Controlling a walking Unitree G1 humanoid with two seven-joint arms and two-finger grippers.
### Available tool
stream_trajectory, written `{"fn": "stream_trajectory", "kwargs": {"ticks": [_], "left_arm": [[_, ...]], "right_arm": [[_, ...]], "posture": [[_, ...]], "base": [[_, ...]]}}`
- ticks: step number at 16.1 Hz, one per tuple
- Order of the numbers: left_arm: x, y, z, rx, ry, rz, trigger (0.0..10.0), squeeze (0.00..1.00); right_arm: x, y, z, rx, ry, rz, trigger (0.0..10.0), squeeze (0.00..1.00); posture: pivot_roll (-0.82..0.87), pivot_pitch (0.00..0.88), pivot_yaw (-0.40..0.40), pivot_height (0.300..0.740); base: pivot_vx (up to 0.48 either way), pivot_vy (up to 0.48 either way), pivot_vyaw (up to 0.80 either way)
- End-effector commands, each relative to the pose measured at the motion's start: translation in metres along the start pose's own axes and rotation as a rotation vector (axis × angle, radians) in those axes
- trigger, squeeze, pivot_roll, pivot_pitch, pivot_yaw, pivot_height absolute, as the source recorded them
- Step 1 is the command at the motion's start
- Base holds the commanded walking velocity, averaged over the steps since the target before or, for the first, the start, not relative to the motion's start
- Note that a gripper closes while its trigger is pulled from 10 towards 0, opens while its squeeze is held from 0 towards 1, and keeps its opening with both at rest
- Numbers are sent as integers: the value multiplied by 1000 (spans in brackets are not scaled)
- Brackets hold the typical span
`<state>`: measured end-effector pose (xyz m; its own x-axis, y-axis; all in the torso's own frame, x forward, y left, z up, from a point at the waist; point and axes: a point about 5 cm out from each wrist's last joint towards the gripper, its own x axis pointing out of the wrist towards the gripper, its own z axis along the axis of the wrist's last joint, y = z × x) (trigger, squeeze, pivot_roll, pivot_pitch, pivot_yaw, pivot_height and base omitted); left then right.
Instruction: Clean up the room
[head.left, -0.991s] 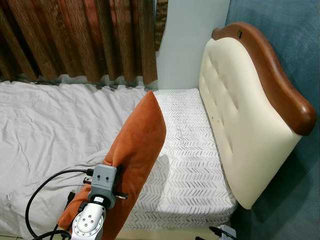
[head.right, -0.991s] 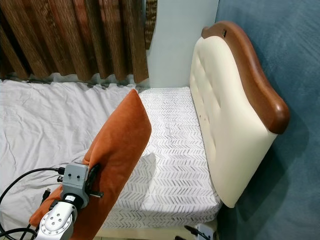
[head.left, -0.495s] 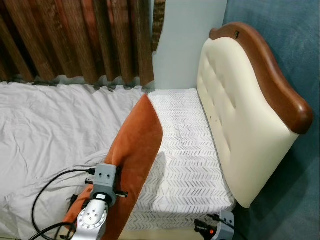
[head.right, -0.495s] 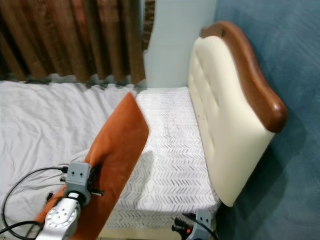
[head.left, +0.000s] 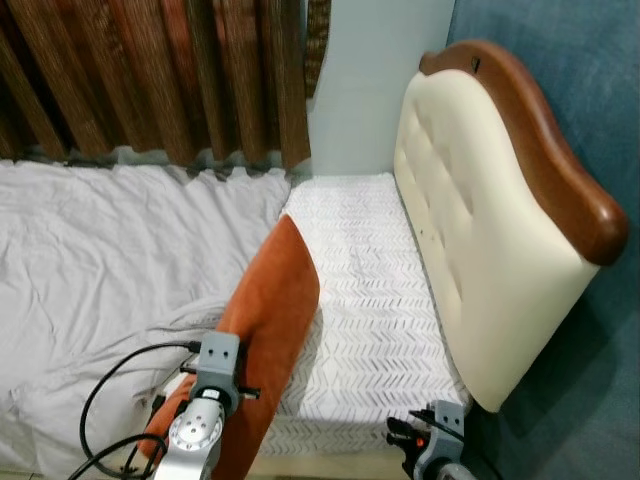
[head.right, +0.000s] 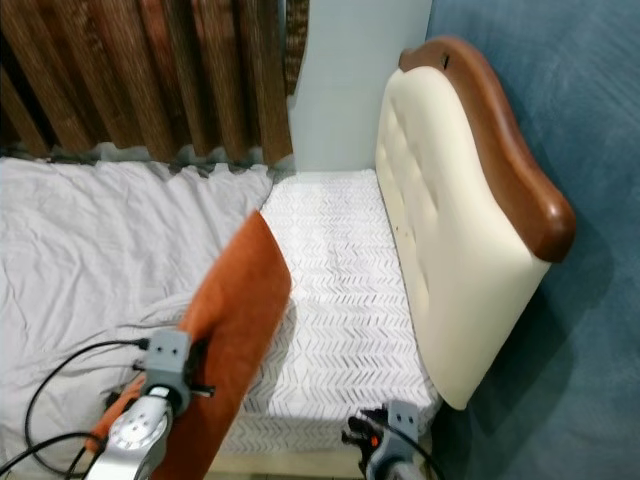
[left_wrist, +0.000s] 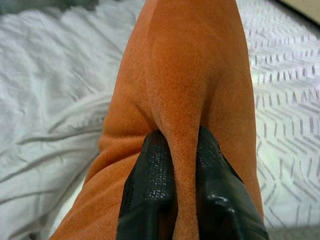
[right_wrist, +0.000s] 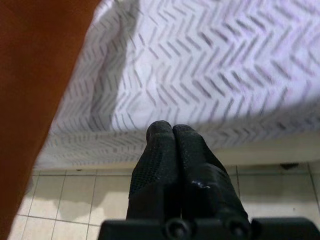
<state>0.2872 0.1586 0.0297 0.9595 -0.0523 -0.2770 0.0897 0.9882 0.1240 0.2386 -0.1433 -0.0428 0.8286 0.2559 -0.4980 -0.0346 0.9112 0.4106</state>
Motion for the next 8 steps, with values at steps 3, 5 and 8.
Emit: {"fn": "stream_trajectory", "kwargs": {"ticks": [3,5,8], "left_arm": [[9,3,19,35,-93,21,10000,0],[11,0,16,38,-103,22,10000,0],[11,-3,11,44,-89,22,10000,0]], "right_arm": [[21,50,114,-377,-415,156,10000,0],[21,47,108,-360,-400,144,10000,0],[21,46,105,-358,-392,139,10000,0]], "posture": [[58,0,0,740],[55,0,-73,740],[55,0,-72,740]], "base": [[0,0,0],[0,0,0],[0,0,0]]}}
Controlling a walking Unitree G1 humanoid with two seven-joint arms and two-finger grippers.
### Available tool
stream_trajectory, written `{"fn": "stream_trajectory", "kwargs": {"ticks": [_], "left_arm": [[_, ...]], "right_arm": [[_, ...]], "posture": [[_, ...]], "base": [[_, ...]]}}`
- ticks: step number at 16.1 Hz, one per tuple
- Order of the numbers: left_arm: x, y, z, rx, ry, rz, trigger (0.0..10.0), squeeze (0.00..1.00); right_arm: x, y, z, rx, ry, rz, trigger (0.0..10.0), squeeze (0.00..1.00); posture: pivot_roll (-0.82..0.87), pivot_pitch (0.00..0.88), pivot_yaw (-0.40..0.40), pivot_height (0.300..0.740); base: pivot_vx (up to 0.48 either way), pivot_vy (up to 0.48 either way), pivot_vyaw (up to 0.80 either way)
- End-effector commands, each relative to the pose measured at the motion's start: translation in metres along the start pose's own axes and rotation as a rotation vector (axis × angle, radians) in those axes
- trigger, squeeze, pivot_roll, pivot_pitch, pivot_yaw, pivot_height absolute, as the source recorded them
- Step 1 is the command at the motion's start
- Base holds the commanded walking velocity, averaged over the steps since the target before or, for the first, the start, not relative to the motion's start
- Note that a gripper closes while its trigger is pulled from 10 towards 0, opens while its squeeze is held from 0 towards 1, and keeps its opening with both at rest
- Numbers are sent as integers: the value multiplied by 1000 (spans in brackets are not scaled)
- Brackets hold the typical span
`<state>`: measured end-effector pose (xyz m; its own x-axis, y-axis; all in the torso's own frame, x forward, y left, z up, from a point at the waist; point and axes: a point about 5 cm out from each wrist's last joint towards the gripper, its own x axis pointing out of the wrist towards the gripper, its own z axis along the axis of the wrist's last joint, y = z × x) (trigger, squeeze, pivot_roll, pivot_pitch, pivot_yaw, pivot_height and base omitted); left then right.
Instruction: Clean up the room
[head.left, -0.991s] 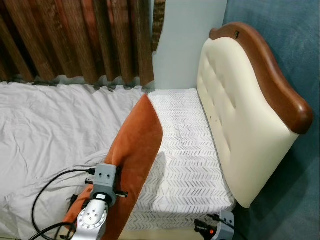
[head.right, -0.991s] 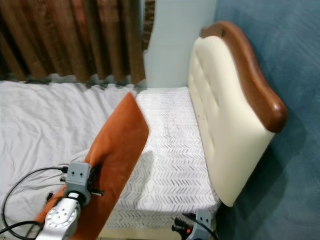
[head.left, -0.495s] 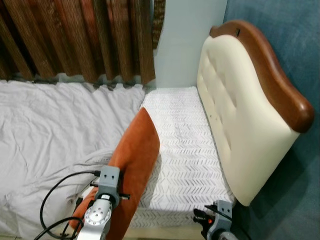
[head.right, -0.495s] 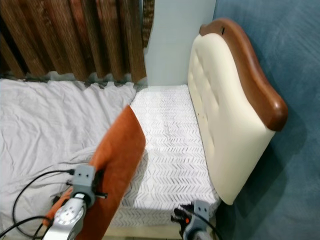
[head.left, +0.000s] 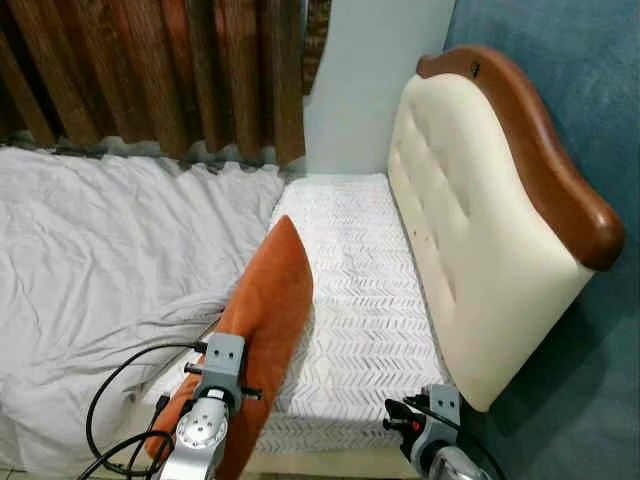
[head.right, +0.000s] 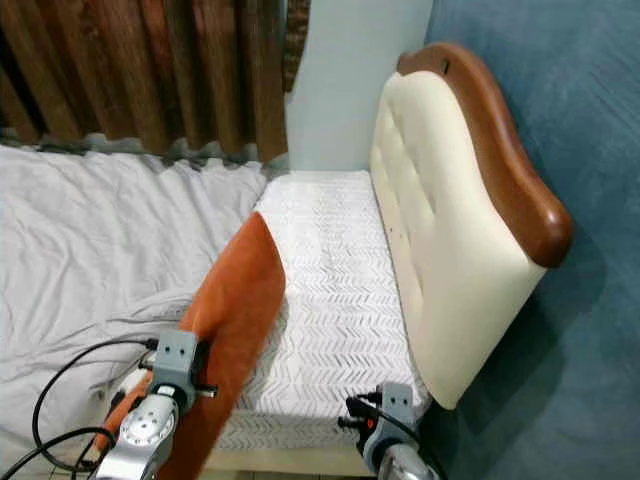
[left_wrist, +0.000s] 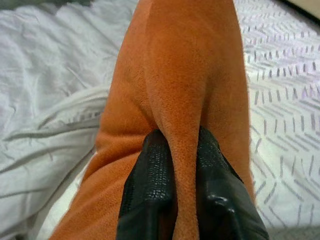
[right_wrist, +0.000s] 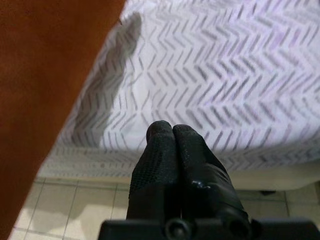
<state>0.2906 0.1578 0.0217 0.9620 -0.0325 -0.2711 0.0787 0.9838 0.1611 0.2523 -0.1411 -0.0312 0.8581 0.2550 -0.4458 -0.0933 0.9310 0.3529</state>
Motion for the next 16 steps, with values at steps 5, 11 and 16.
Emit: {"fn": "stream_trajectory", "kwargs": {"ticks": [5,11,16], "left_arm": [[7,-3,16,9,-80,3,10000,0],[9,-6,16,15,-85,-7,10000,0],[12,-12,-7,-16,77,-35,10000,0]], "right_arm": [[21,32,89,-277,-331,115,10000,0],[21,29,83,-279,-305,104,10000,0],[22,16,59,-218,-165,40,10000,0]], "posture": [[49,0,-70,740],[48,0,-66,740],[44,0,-71,740]], "base": [[-210,0,0],[-219,0,0],[0,0,0]]}}
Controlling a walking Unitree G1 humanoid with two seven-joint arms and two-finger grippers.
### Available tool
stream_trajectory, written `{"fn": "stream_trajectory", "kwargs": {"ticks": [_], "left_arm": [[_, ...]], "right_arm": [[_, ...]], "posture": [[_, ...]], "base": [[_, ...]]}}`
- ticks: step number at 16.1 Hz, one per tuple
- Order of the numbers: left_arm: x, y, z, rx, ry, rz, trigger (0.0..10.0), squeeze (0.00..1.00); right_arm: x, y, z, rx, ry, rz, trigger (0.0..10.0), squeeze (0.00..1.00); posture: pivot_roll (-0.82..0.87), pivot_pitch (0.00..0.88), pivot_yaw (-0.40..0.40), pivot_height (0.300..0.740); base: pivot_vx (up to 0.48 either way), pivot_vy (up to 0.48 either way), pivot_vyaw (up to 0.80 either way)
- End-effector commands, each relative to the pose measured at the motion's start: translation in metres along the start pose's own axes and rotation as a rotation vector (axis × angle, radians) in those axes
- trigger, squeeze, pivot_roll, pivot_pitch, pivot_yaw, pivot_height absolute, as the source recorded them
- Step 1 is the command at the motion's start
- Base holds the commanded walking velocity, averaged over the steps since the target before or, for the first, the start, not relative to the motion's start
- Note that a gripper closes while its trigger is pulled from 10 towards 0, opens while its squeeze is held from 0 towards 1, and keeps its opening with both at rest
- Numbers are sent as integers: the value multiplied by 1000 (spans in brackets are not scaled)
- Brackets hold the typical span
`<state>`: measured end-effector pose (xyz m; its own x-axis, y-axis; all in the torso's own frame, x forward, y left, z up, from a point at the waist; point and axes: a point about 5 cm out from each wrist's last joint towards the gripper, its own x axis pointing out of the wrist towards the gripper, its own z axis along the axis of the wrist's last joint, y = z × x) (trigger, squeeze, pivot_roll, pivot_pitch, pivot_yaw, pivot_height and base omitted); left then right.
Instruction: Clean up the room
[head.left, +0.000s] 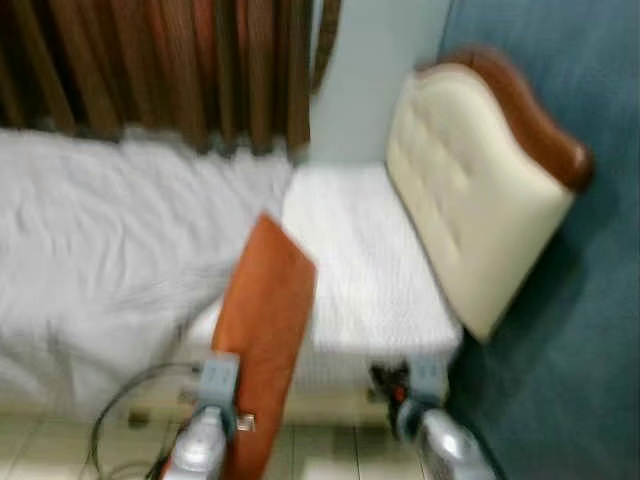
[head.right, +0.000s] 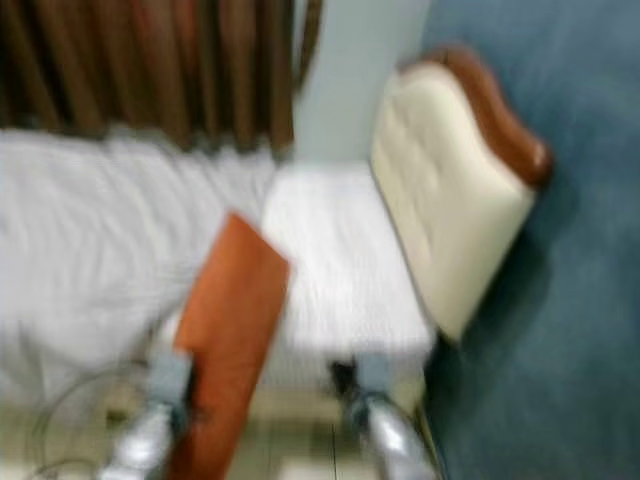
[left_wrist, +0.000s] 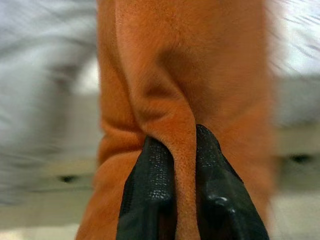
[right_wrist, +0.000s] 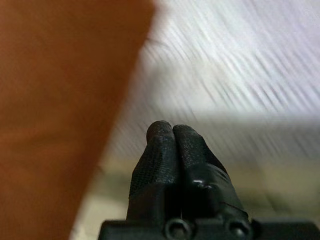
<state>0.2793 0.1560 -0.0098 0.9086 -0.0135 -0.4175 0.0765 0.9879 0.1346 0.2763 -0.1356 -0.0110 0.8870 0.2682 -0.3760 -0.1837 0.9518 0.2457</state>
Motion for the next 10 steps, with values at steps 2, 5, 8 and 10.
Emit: {"fn": "stream_trajectory", "kwargs": {"ticks": [2,5,8,10], "left_arm": [[10,-9,17,8,-8,-50,10000,0],[6,-16,-7,-19,164,-65,10000,0],[-10,-17,-42,-12,311,-38,10000,0],[-23,-11,-66,-47,411,9,10000,0]], "right_arm": [[10,-3,21,-61,-19,-13,10000,0],[1,-16,-3,-105,136,-91,10000,0],[-11,-15,-35,-106,292,-108,10000,0],[-21,-14,-55,-126,392,-94,10000,0]], "posture": [[42,0,-73,740],[23,0,-69,740],[5,0,-57,740],[1,0,-54,740]], "base": [[0,0,0],[0,0,0],[0,0,0],[0,0,0]]}}
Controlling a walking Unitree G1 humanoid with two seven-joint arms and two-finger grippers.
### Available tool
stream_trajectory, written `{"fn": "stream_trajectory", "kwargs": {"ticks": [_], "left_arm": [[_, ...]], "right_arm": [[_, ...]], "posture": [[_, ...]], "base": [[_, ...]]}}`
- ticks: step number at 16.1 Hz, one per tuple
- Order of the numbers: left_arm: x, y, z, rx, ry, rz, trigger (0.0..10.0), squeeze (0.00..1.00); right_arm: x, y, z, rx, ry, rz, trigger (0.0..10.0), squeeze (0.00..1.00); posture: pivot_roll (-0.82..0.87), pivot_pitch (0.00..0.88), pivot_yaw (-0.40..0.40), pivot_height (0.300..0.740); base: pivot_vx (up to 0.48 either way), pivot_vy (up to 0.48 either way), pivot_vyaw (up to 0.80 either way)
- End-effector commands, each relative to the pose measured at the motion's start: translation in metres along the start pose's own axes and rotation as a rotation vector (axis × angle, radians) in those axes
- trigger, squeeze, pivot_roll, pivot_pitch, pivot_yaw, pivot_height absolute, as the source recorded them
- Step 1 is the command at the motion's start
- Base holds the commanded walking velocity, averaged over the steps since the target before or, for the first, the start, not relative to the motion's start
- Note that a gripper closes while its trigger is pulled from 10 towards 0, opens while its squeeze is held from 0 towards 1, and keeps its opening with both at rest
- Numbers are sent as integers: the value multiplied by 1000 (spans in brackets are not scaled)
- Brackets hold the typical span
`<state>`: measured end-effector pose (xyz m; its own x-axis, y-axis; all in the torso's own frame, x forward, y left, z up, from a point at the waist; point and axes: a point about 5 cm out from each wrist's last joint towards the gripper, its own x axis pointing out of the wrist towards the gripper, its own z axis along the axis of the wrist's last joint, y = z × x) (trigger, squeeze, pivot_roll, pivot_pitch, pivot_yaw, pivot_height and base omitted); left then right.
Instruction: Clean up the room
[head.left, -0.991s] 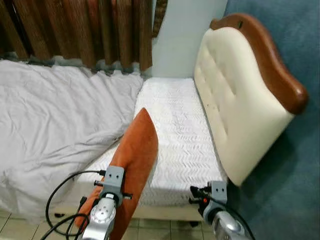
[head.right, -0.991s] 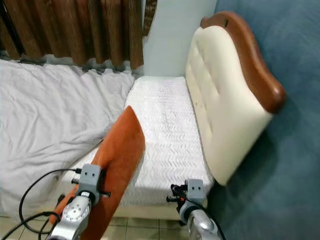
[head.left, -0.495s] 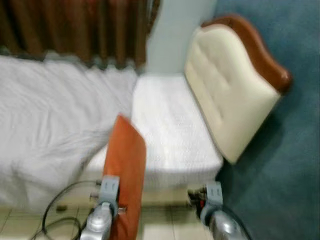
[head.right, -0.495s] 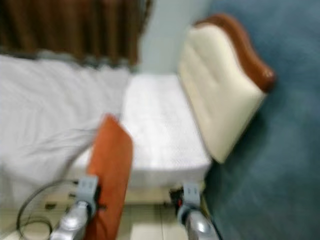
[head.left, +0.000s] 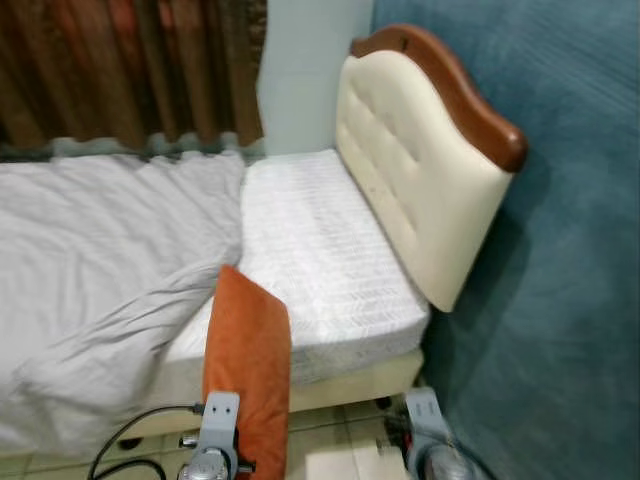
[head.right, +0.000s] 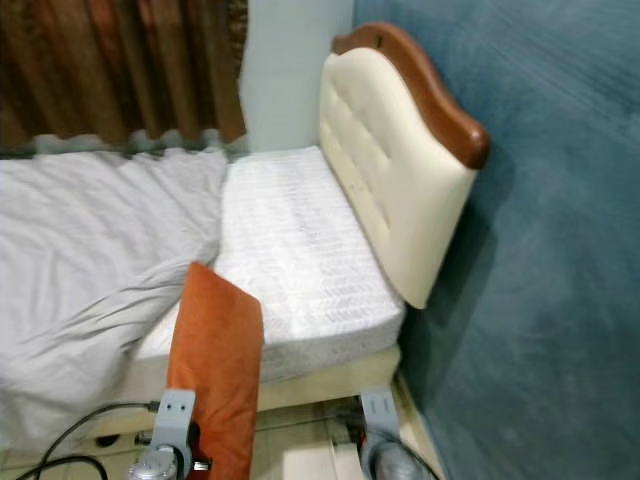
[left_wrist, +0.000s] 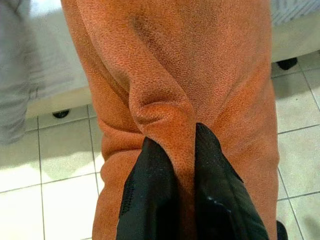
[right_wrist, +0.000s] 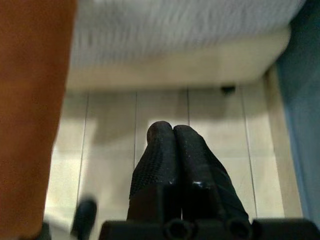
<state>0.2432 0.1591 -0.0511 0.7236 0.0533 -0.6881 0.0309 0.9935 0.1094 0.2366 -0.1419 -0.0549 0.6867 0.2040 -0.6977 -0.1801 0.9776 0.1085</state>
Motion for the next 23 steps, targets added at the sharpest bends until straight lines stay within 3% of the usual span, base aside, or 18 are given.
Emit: {"fn": "stream_trajectory", "kwargs": {"ticks": [1,3,9,23], "left_arm": [[-5,-2,-26,-4,105,-7,10000,0],[-9,4,-38,-20,140,12,10000,0],[-5,7,-24,-34,101,25,10000,0],[-3,6,-18,-8,72,1,10000,0]], "right_arm": [[-2,-5,-6,-33,36,-6,10000,0],[-3,-6,-7,-21,27,-11,10000,0],[0,-2,0,-40,21,3,10000,0],[-2,-4,-8,-17,48,-17,10000,0]], "posture": [[1,0,-53,740],[5,0,-51,740],[18,0,-48,740],[25,0,-49,740]], "base": [[0,0,0],[0,0,0],[0,0,0],[0,0,0]]}}
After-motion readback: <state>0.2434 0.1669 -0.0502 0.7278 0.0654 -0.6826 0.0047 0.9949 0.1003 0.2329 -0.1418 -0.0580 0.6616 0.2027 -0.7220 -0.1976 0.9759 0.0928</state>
